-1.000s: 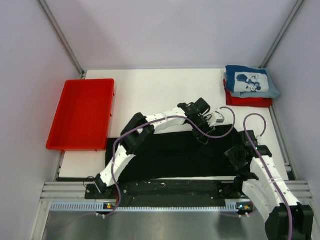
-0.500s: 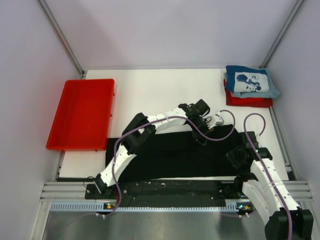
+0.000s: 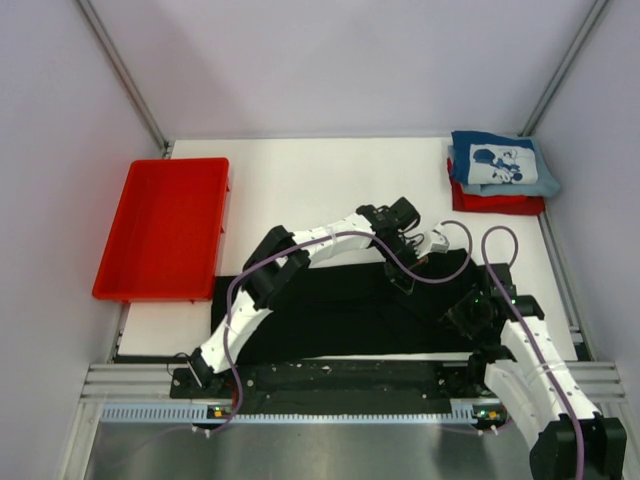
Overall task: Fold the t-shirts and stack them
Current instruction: Fold the other side of the tshirt into a rectangle
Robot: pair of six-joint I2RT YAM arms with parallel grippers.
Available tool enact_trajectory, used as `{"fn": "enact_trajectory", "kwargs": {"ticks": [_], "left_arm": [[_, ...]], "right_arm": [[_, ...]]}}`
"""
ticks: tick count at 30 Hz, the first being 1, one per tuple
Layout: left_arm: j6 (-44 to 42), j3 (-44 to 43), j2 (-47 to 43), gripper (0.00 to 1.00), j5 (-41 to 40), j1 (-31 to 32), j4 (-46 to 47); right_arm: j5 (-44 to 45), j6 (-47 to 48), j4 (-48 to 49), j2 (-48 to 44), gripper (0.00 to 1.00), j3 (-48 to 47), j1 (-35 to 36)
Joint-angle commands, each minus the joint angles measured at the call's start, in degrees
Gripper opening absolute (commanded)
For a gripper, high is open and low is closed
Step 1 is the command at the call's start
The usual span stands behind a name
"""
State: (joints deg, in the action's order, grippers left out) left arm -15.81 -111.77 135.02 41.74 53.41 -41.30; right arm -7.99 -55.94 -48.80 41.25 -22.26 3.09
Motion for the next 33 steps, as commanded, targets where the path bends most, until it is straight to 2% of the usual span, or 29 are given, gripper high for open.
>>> {"fn": "enact_trajectory", "kwargs": {"ticks": [1,5,10,12,13,14,16,17,19,22,25,28,33], "left_arm": [[-2.29,0.49,-6.17,0.00,3.00,0.29,-0.36],[-3.26,1.20,-7.92,0.00,4.14,0.29,-1.41],[-4.75,5.06,-10.56,0.00,6.34,0.38,-1.24],[-5.37,5.24,-10.39,0.00,5.82,0.38,-1.15],[-5.46,4.72,-10.04,0.00,5.12,0.38,-0.98],[-5.11,3.93,-9.61,0.00,4.07,0.29,-0.63],[-3.18,2.44,-8.47,0.25,1.69,0.29,0.60],[-1.43,1.99,-7.85,0.29,-0.23,0.29,1.82],[1.03,0.59,-6.09,0.37,-4.10,0.29,3.24],[3.06,-1.08,-3.02,0.42,-7.45,0.29,3.86],[3.07,-2.49,-0.91,0.45,-5.01,0.38,4.12],[2.28,-4.42,0.85,0.45,-3.15,0.82,3.86],[1.93,-7.06,3.31,0.45,-5.52,1.08,3.68]], "right_arm": [[-2.29,1.53,0.63,-1.35,0.15,0.29,-0.28],[-2.30,2.77,-1.30,-1.70,0.16,-0.41,-0.19],[-2.03,3.21,-2.97,-1.79,0.32,0.38,-0.19],[-1.94,3.12,-3.06,-1.70,0.35,0.90,-0.19],[-1.77,3.12,-3.06,-1.70,0.34,0.82,-0.28],[-1.42,2.86,-3.06,-1.79,0.29,0.82,-0.28],[-1.42,2.51,-3.06,-1.79,0.18,0.55,-0.19],[-1.42,2.68,-3.06,-2.05,0.09,0.64,-0.19],[-1.68,2.94,-3.23,-2.41,0.00,0.81,-0.19],[-2.12,2.77,-3.94,-3.20,0.00,1.34,-0.19],[-1.94,2.68,-3.85,-3.72,0.00,1.78,-0.19],[-1.50,2.59,-3.76,-3.38,0.00,1.61,-0.28],[-1.68,3.12,-3.76,-3.37,0.00,1.43,-0.19]]}}
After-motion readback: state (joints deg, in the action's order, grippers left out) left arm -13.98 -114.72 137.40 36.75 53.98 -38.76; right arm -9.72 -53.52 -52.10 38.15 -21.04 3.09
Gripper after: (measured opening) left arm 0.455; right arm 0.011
